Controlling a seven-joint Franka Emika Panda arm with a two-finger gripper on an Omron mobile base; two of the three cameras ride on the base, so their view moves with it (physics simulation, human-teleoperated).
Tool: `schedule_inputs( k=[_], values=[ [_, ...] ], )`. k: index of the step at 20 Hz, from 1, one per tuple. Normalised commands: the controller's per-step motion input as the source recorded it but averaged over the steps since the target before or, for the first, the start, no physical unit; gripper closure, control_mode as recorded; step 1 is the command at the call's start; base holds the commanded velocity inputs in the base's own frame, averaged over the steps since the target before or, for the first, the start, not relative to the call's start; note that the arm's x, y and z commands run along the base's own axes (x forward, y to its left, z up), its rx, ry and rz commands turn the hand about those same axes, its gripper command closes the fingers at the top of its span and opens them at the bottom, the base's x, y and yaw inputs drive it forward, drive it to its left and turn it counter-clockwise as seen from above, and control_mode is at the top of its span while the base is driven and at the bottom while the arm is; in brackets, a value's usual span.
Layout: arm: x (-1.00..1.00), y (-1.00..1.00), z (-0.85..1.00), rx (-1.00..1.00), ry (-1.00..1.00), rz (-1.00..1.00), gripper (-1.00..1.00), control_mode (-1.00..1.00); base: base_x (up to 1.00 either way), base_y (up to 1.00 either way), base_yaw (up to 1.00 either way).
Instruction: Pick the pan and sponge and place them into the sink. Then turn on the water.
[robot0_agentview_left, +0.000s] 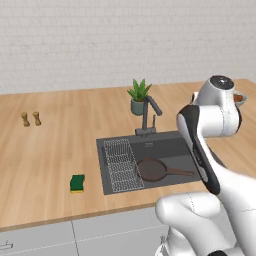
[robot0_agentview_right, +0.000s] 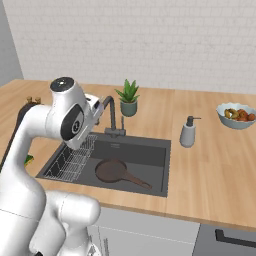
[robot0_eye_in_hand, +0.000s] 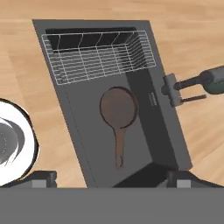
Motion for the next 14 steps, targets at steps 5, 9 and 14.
schedule_inputs(
  k=[5, 9, 14],
  values=[
    [0.00, 0.83, 0.02, 0.00, 0.01, 0.47, -1.00, -1.00, 0.00, 0.00, 0.00],
    [0.00, 0.78, 0.00, -0.02, 0.08, 0.60, -1.00, -1.00, 0.00, 0.00, 0.00],
    [0.00, 0.83, 0.00, -0.05, 0.00, 0.48, -1.00, -1.00, 0.00, 0.00, 0.00]
  ],
)
